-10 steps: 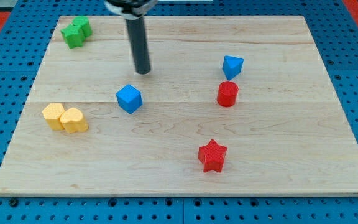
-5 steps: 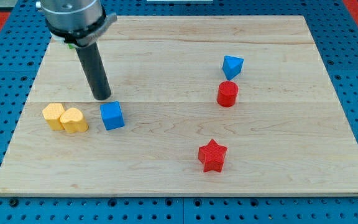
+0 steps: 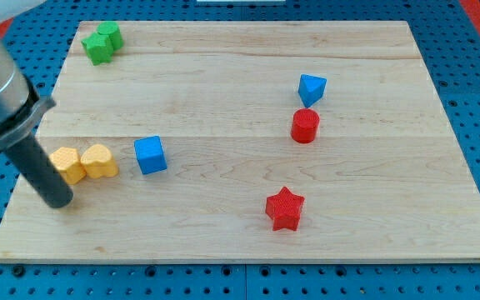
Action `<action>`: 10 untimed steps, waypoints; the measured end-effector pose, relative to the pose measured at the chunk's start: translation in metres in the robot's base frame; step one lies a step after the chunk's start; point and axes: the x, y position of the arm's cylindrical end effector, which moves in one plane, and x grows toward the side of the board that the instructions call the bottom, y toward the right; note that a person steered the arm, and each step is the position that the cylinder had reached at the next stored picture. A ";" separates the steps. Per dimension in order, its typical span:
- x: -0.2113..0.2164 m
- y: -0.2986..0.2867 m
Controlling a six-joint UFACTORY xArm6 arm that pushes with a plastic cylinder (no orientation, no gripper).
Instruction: Move the yellow blocks towards the top side
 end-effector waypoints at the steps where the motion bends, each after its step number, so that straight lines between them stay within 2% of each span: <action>1: -0.038 -0.007; 3: -0.114 -0.004; 4: -0.117 -0.040; 6: -0.142 0.058; 8: -0.111 0.054; 9: -0.114 0.123; 10: -0.143 0.126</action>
